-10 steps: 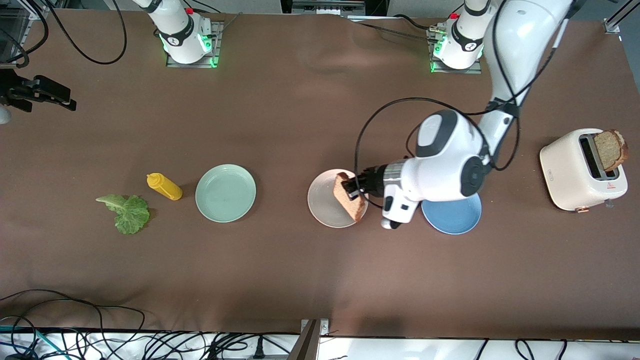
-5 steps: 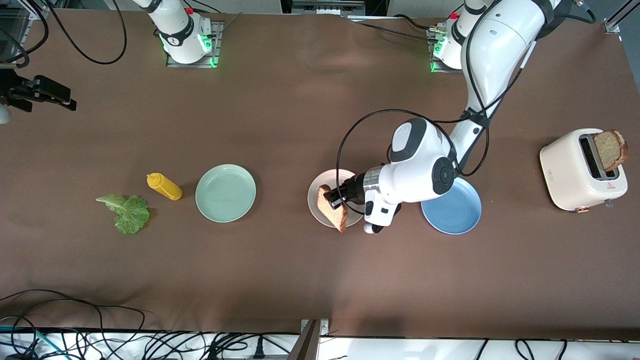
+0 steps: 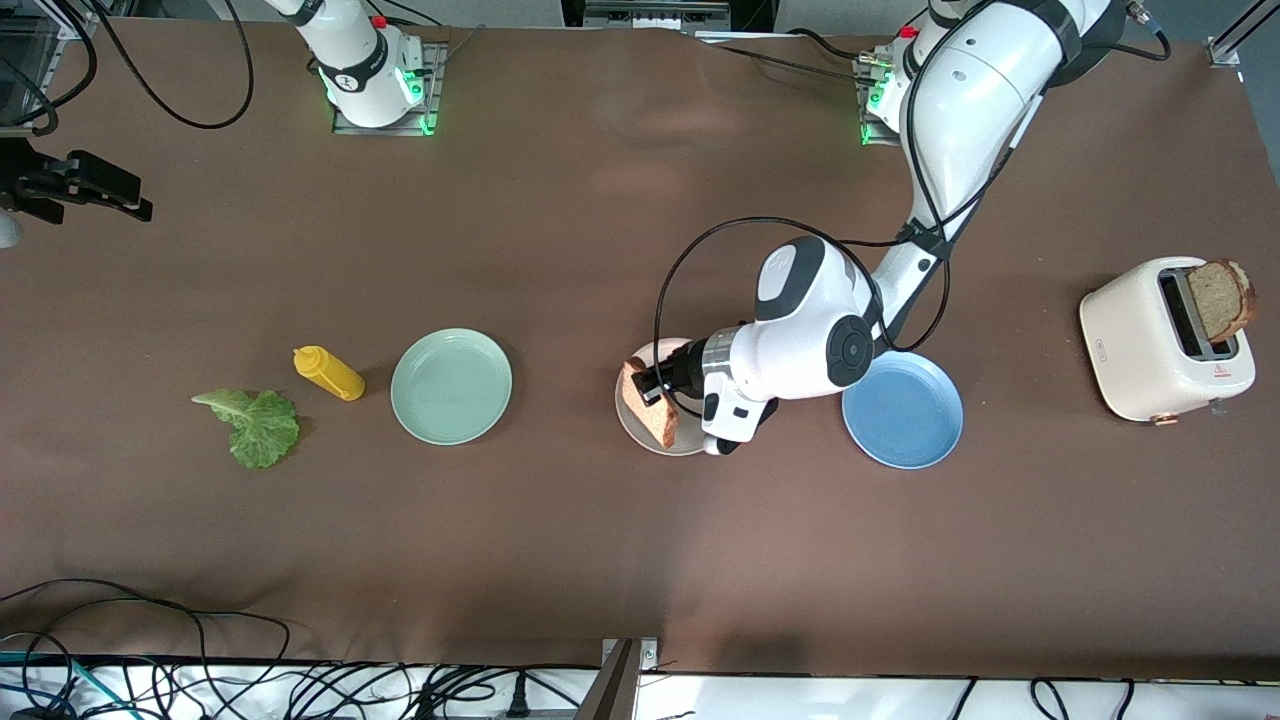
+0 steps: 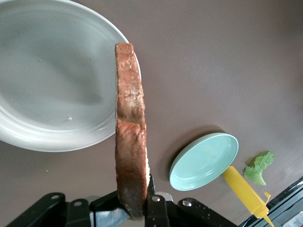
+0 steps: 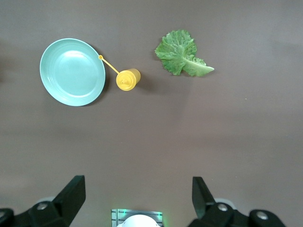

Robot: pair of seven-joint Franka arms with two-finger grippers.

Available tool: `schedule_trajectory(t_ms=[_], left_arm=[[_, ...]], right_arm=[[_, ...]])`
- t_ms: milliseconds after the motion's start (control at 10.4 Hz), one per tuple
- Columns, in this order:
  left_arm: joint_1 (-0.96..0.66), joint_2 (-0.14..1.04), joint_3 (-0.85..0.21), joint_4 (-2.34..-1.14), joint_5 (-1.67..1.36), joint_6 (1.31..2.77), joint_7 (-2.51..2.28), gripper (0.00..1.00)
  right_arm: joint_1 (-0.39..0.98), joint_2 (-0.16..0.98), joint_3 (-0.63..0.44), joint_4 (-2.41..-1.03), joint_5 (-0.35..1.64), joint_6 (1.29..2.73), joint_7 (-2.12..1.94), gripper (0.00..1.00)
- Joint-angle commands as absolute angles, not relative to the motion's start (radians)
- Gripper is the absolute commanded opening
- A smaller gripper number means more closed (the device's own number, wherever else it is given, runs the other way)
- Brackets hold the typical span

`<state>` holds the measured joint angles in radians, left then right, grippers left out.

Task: Make sandwich on beige plate with both arms
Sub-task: 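Lower the toast onto the beige plate and open the left gripper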

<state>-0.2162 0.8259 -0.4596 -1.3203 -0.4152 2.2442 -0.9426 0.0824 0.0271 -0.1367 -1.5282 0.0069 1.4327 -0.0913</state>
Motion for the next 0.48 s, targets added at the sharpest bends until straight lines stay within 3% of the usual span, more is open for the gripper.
schedule_trajectory(t_ms=[0,386], left_arm=[[-0.218,0.819,-0.456,-1.341,-0.43,2.258,-0.942,0.0],[-0.215,0.818,-0.456,-1.374,-0.431,2.25,-0.93,0.0]], right_arm=[[0.084,0.02,-0.137,-1.514,-0.006,1.414,-0.098,1.0],[0.084,0.021,-0.137,-1.508,-0.006,1.414,-0.098,1.0]])
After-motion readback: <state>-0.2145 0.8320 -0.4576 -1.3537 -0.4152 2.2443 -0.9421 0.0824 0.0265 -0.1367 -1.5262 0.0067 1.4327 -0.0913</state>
